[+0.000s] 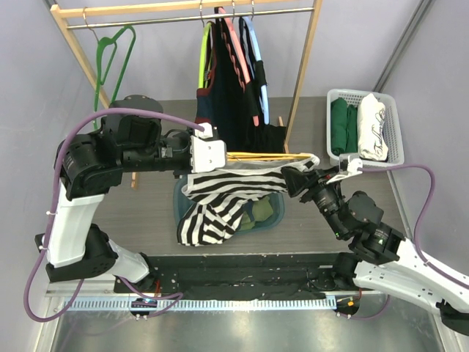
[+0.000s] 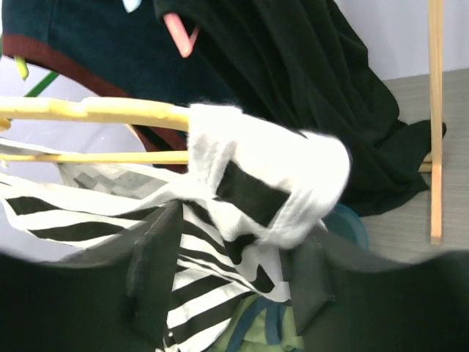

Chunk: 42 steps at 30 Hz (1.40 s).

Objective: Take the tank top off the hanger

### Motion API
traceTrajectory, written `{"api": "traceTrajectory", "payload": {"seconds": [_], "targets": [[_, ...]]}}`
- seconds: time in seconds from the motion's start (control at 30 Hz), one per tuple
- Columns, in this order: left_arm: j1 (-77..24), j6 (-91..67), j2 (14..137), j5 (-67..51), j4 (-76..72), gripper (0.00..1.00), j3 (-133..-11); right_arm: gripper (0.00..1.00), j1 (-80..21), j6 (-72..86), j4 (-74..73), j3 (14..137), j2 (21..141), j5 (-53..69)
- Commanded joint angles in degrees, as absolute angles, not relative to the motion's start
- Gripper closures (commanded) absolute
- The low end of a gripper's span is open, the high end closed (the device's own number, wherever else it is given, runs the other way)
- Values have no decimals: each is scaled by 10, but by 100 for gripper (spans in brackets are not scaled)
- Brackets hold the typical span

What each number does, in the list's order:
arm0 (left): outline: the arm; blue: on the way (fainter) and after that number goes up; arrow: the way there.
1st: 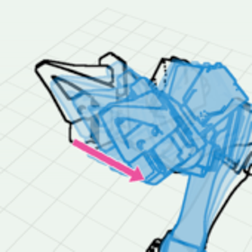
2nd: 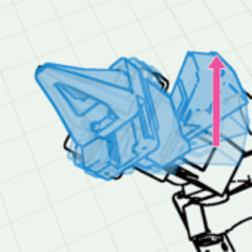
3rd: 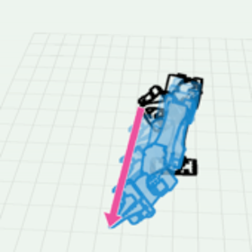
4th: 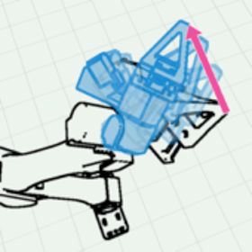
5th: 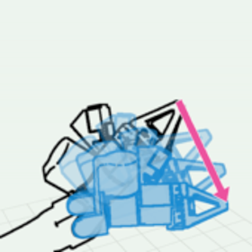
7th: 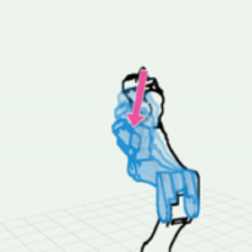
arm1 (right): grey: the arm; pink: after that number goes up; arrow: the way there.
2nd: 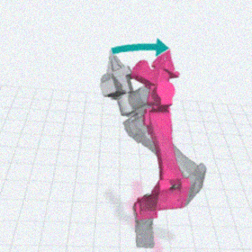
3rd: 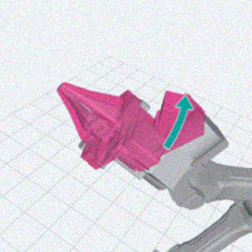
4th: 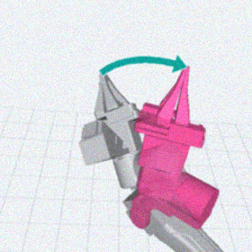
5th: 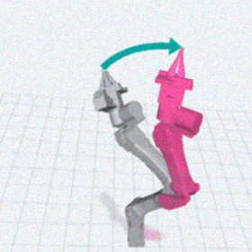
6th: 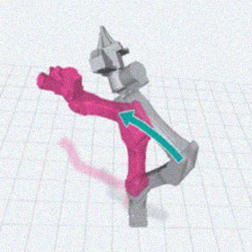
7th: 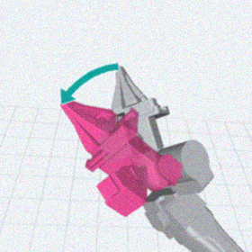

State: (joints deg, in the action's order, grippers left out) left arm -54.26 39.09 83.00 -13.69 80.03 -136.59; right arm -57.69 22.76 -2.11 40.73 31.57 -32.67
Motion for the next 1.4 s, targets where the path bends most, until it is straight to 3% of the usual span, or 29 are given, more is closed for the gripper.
{"api": "traceTrajectory", "payload": {"seconds": [0.0, 0.03, 0.07, 0.2, 0.4, 0.57, 0.67, 0.87, 0.97, 1.0, 1.03, 1.07, 1.13, 1.17, 1.27, 1.37], "targets": [[-544, 383, 823, -149, 798, 100, -1384, 54, -579, 229, 47, 421, 316, -314], [-544, 382, 822, -149, 798, 100, -1383, 70, -579, 229, 47, 422, 313, -316], [-544, 383, 822, -149, 797, 100, -1383, 78, -578, 230, 44, 422, 303, -319], [-544, 382, 819, -149, 795, 100, -1375, 99, -579, 241, 7, 426, 275, -329], [-544, 384, 821, -149, 794, 99, -1374, 99, -579, 258, -32, 411, 213, -437], [-545, 384, 821, -151, 798, 99, -1377, 99, -579, 280, -74, 422, 207, -610], [-544, 383, 820, -151, 800, 99, -1379, 99, -579, 276, -87, 434, 233, -638], [-544, 382, 817, -149, 807, 99, -1385, 99, -578, 301, -119, 446, 279, -633], [-544, 384, 814, -141, 791, 99, -1384, 99, -579, 273, -119, 459, 313, -560], [-545, 387, 815, -136, 781, 99, -1384, 99, -578, 257, -114, 463, 329, -482], [-544, 389, 817, -130, 770, 99, -1384, 96, -579, 240, -104, 468, 344, -443], [-544, 395, 821, -116, 739, 99, -1384, 81, -579, 216, -103, 482, 380, -401], [-544, 418, 838, -59, 693, 100, -1400, 62, -579, 197, -116, 507, 413, -331], [-544, 427, 845, -41, 680, 100, -1409, 44, -579, 191, -124, 540, 444, -325], [-544, 468, 867, 11, 647, 100, -1421, 33, -579, 156, -137, 591, 465, -311], [-544, 483, 877, 60, 606, 100, -1420, 32, -579, 125, -136, 618, 461, -311]]}}
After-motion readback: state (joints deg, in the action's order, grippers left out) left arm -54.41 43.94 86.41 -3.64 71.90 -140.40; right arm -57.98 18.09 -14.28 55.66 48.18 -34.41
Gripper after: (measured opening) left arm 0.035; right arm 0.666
